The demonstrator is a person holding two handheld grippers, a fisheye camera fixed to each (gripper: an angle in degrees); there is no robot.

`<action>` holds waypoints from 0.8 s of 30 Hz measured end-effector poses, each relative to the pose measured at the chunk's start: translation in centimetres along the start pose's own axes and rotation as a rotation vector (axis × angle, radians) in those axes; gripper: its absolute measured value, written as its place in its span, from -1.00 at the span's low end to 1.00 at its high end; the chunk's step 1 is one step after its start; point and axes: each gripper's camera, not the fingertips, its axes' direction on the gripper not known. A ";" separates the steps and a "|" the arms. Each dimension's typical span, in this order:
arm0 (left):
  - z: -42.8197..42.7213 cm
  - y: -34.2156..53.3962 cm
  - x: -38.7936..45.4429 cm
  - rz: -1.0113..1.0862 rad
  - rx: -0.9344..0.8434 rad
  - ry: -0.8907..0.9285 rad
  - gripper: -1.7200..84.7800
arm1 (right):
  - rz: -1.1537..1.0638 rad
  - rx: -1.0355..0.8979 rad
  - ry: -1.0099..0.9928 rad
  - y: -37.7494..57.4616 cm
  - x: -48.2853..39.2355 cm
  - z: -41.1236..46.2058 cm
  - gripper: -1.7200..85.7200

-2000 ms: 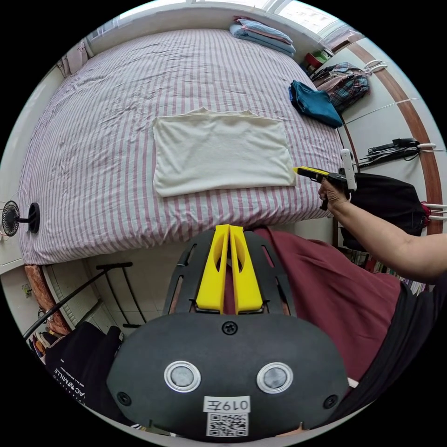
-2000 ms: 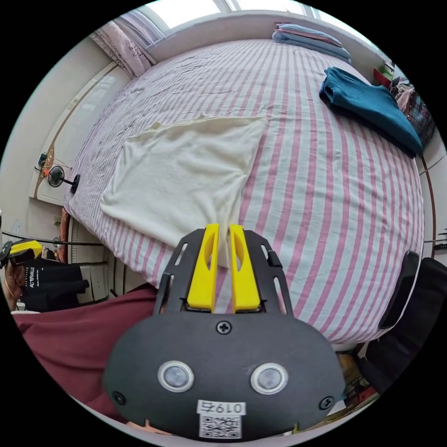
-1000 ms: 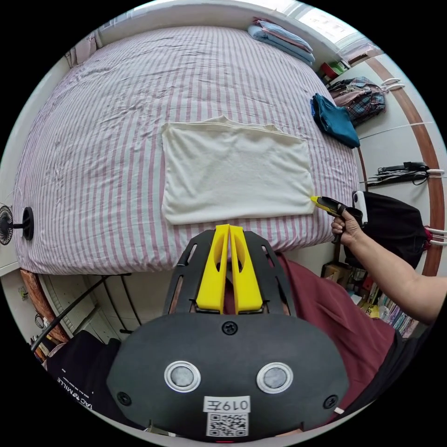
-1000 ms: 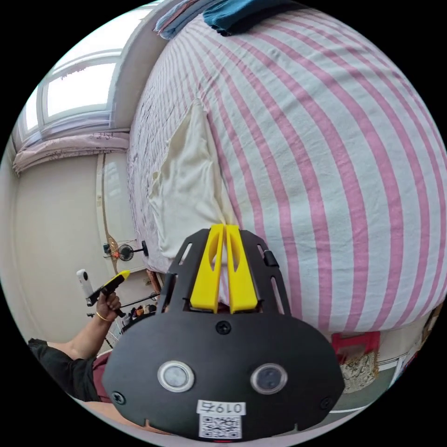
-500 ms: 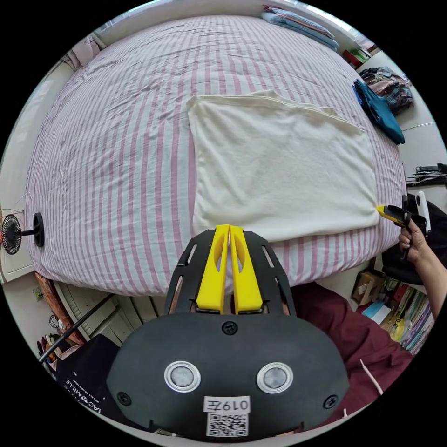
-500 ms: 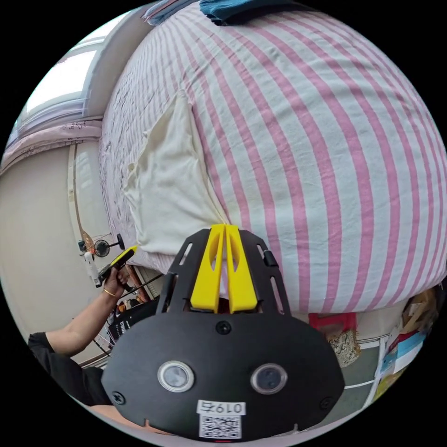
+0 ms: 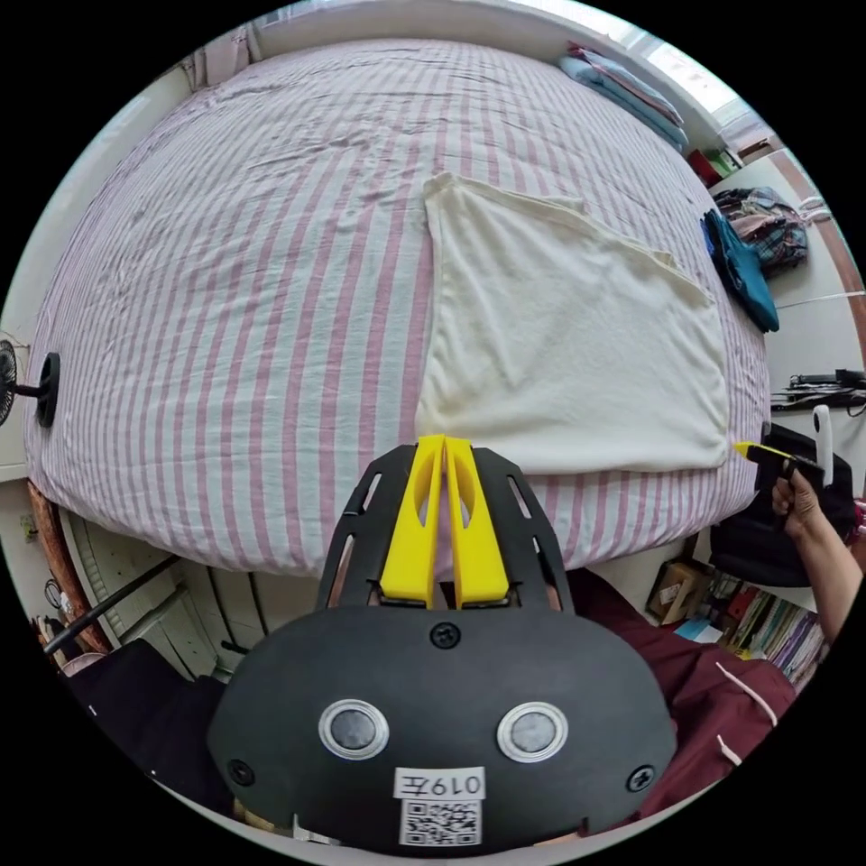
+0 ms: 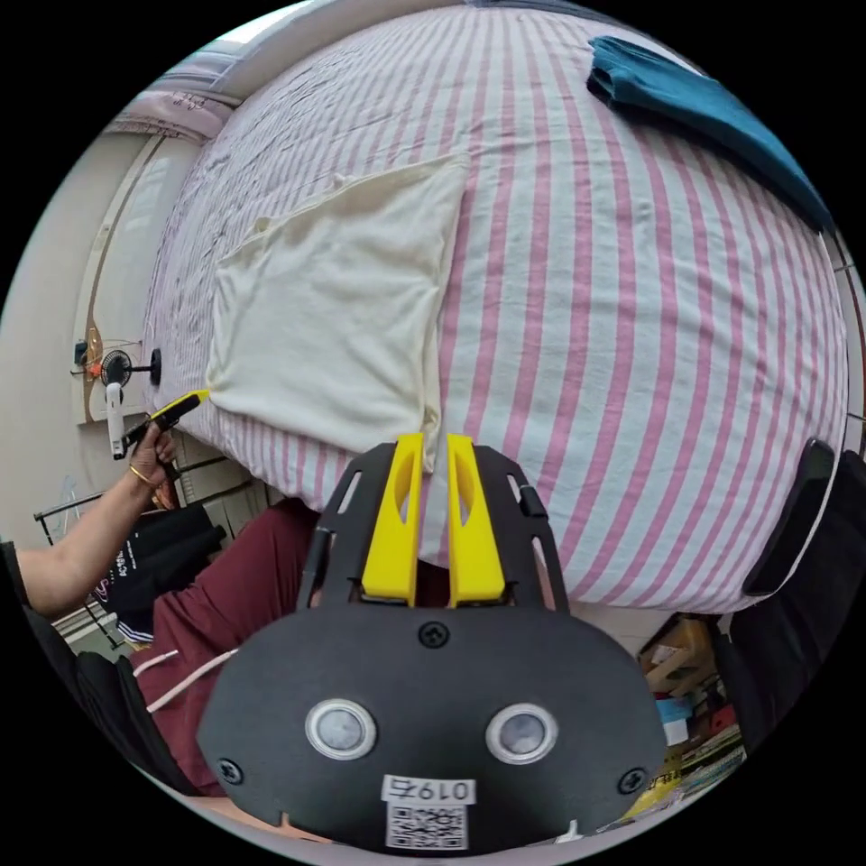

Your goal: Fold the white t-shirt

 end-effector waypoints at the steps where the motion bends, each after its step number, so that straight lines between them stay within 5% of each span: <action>1: -0.3 0.0 -1.1 -0.026 0.025 0.036 -0.92 | -0.011 0.011 0.003 0.4 -0.4 -0.4 -0.91; 10: 0.3 -6.1 -8.0 -0.087 0.093 0.272 -0.79 | 0.142 0.181 -0.253 -0.1 -0.3 -2.6 -0.96; 24: 2.1 -11.7 -12.4 -0.065 0.054 0.327 -0.90 | 0.167 0.042 -0.150 -2.5 -3.0 -2.3 -0.96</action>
